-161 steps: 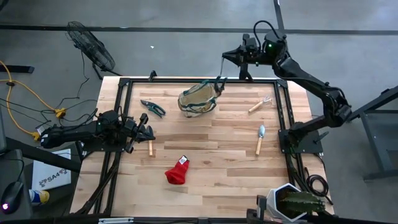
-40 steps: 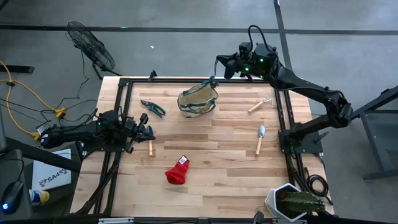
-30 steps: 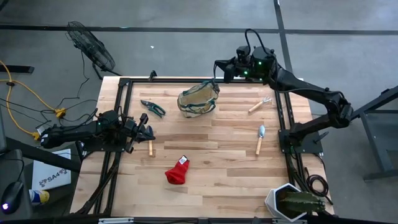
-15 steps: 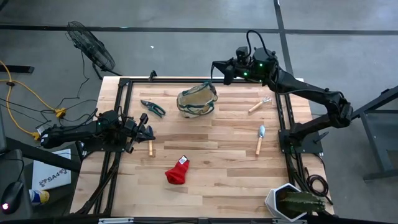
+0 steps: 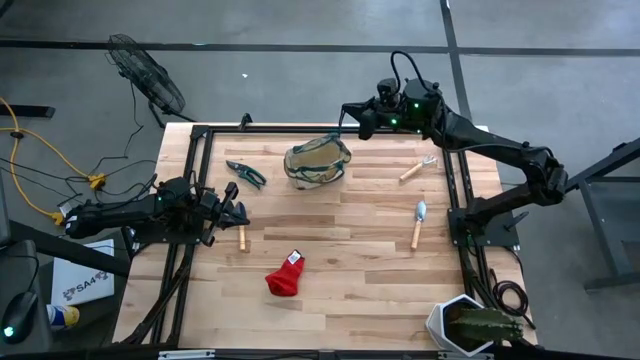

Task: Pick & Place Garden tools in Gardening bag
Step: Put the green shears into the white gardening bag

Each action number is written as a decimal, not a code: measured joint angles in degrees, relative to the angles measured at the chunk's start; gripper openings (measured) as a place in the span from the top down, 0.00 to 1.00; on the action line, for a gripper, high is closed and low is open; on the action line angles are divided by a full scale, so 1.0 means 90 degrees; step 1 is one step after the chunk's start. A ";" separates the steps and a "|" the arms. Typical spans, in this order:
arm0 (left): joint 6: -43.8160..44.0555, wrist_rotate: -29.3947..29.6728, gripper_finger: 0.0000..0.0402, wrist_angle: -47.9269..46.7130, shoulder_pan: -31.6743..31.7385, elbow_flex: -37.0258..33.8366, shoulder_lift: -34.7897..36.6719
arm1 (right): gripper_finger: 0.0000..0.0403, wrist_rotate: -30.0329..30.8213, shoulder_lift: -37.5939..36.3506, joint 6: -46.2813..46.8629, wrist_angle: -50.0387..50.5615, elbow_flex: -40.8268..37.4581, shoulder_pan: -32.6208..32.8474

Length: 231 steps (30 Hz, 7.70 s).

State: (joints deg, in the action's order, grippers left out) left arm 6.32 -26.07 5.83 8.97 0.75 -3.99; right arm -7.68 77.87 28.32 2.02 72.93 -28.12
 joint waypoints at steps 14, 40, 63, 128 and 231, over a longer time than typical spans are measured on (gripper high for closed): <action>-0.0001 0.0005 1.00 0.0002 0.0001 0.0000 0.0000 | 0.99 0.0389 -0.0017 0.0053 -0.0425 0.0000 0.0000; -0.0002 0.0028 1.00 0.0002 0.0002 0.0000 0.0000 | 0.99 0.0678 -0.0389 -0.0303 0.0301 0.0002 -0.0277; 0.0001 -0.0002 1.00 0.0002 0.0002 0.0000 0.0000 | 0.99 0.0863 -0.0380 -0.0296 0.0265 0.0002 0.0136; 0.0000 0.0003 1.00 -0.0001 0.0002 0.0000 0.0000 | 0.99 0.2337 0.0233 0.0377 0.0638 -0.0002 -0.0200; -0.0002 0.0022 1.00 0.0002 0.0002 0.0000 0.0000 | 0.89 0.2140 0.1384 -0.0153 -0.0587 -0.0002 -0.0138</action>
State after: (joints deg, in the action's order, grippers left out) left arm 6.31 -25.87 5.85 8.99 0.75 -3.99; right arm 11.57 90.32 26.94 -3.27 72.90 -29.36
